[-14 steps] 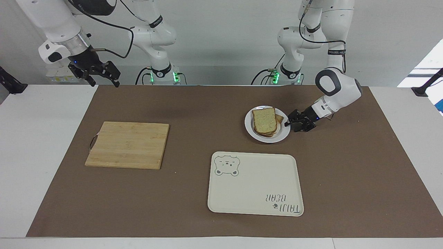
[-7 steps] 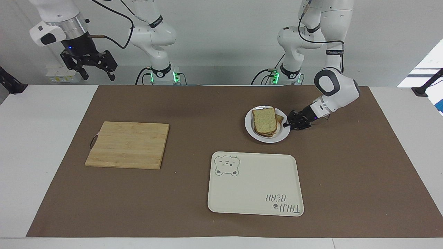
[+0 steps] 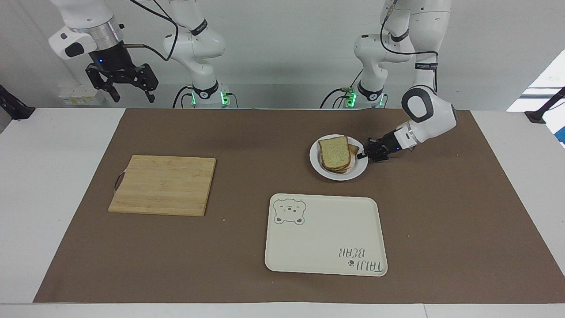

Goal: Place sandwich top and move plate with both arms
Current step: 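Grip the white plate rim with the left gripper, then slide the plate with the left gripper onto the cream tray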

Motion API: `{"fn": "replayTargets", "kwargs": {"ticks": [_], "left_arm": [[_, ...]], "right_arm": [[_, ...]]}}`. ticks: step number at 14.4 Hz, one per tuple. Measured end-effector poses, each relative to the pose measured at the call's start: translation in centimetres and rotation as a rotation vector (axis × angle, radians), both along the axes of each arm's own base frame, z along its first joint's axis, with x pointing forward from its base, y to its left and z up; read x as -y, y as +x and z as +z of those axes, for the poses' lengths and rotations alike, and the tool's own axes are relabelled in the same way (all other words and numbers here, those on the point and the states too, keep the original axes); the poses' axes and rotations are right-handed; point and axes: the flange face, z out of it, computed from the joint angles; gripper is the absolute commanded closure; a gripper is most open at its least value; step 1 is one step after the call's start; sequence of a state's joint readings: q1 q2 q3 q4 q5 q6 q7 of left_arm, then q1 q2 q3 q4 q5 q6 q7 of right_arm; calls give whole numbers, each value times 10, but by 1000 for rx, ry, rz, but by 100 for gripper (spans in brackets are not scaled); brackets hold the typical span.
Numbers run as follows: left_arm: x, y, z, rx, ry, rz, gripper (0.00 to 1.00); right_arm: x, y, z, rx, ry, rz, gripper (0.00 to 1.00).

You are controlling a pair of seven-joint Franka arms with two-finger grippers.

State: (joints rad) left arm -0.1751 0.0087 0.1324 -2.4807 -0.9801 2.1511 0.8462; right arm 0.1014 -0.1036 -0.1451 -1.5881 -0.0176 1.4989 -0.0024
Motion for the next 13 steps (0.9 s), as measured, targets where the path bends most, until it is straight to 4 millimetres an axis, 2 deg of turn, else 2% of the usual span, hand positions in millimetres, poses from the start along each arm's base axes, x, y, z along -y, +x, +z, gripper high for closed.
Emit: {"fn": "replayTargets", "kwargs": {"ticks": [4,8,10,13], "left_arm": [[1,0,2,-8,-15,-8,100],[4,17,22,-22,-69,-19,100],[1,39,38,-50,-97,6,100],[4,95,68,-99,-110,67,100]], "right_arm": [[1,0,-3,-8,-10,0,0],[1,0,-4,-11,-11,0,0],[0,0,-4,-12,-11,14,0],[0,0,-4,-12,-11,47,0]]}}
